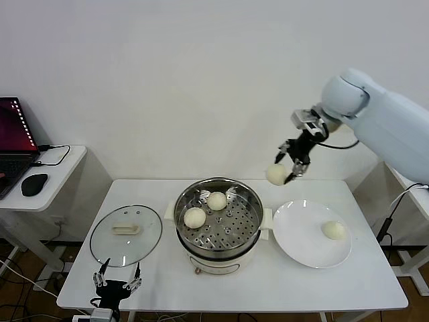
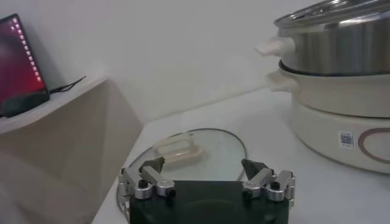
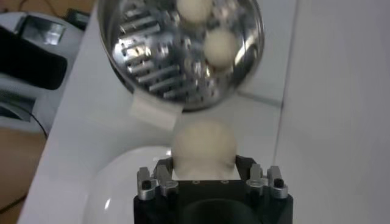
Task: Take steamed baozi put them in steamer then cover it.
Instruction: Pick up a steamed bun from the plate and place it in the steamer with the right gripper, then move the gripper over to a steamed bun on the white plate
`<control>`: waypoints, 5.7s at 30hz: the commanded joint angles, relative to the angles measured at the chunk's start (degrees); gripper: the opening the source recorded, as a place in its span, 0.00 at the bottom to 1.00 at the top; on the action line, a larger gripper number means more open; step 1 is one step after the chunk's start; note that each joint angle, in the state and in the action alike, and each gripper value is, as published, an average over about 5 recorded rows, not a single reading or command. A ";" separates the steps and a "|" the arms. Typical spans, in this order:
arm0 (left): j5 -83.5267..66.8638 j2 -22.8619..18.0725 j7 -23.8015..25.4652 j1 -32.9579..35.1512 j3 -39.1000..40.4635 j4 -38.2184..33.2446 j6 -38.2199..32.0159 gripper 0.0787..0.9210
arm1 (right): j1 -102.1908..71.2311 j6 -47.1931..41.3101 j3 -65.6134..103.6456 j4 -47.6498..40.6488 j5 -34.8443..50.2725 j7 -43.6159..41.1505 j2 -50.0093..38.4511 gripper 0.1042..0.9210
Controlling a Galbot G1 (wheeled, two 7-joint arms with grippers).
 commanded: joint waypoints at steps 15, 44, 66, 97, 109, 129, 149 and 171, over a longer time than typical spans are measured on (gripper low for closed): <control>0.14 -1.14 -0.48 0.37 -0.79 -0.11 -0.41 0.88 | -2.78 29.76 -6.71 6.34 -7.00 1.41 13.20 0.65; -0.74 -0.98 -0.15 0.36 -0.49 -0.53 -0.29 0.88 | -14.70 28.03 -6.98 11.18 -18.84 4.06 16.85 0.66; -0.64 -0.77 -0.03 0.53 -0.38 -0.30 -0.26 0.88 | -13.76 23.29 -3.92 12.10 -14.24 4.87 14.28 0.87; -0.37 0.71 0.53 1.24 1.69 -0.68 -0.18 0.88 | -20.60 -27.24 13.29 5.60 -10.00 5.21 -20.49 0.88; -1.72 0.66 0.34 1.67 1.55 0.59 -0.31 0.88 | -35.67 -18.65 22.35 1.00 -24.61 8.87 -17.36 0.88; -1.00 0.55 0.85 1.53 0.87 1.05 0.18 0.88 | -39.23 -12.40 23.21 -13.07 -32.69 11.24 -8.32 0.88; -0.27 0.11 0.70 1.97 1.34 1.52 0.10 0.88 | -41.57 -8.38 26.19 -19.34 -34.48 15.57 -6.15 0.88; -0.07 0.09 0.74 1.66 1.38 2.17 0.16 0.88 | -41.63 -8.01 26.40 -21.15 -33.55 17.05 -5.26 0.84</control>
